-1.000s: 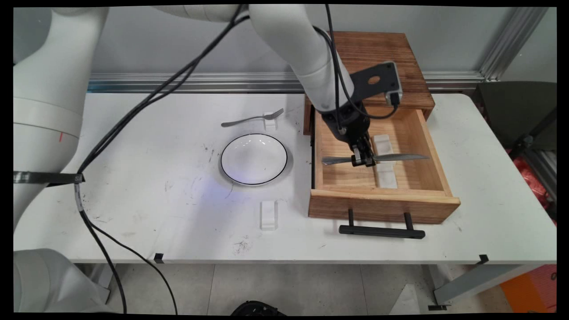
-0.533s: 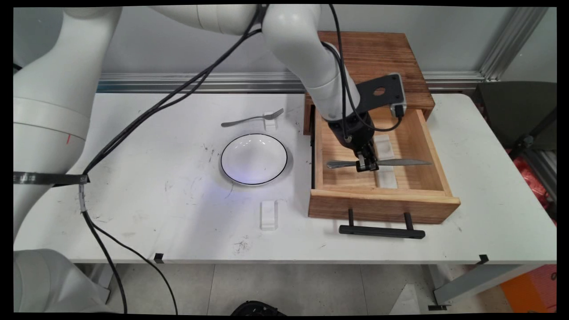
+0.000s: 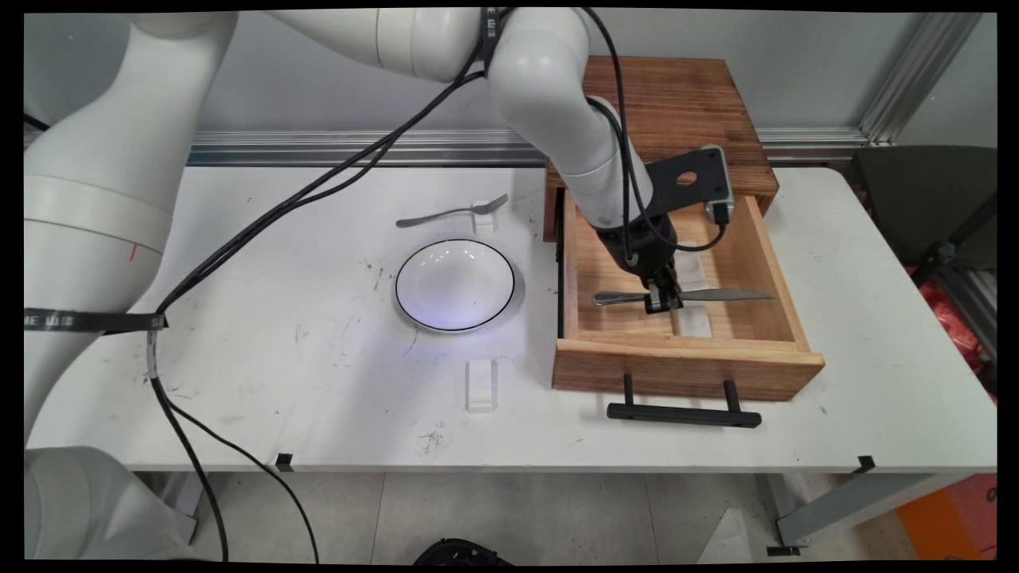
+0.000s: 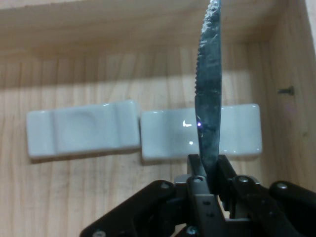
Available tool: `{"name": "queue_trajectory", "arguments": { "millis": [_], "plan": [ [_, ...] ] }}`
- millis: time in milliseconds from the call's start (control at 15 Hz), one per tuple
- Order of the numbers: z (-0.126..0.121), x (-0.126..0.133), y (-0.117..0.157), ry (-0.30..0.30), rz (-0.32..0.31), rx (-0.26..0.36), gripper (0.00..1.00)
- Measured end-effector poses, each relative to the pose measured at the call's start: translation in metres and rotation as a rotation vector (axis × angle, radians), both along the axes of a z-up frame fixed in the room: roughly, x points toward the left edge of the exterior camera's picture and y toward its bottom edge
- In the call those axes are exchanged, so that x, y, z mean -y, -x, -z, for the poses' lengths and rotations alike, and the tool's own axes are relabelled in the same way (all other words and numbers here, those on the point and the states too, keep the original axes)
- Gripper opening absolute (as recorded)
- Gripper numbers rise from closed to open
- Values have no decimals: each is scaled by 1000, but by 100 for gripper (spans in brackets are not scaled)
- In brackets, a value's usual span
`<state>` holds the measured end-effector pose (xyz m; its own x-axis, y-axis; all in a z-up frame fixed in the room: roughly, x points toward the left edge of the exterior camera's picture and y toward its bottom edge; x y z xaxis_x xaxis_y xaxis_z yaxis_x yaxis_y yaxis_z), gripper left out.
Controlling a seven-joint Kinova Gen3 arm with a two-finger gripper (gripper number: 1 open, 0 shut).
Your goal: Place the picked object into the drawer
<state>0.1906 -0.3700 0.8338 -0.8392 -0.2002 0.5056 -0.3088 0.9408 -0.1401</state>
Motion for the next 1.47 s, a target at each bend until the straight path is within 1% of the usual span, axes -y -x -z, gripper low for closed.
{"name": "queue_trajectory", "arguments": {
  "millis": [200, 467, 867, 1467],
  "plan": [
    [5, 1, 2, -11, -28, -11, 0],
    [12, -1, 1, -30, -51, -21, 0],
    [24, -1, 1, -48, -61, -29, 0],
    [41, 8, -1, -49, -68, -35, 0]
  ]
}}
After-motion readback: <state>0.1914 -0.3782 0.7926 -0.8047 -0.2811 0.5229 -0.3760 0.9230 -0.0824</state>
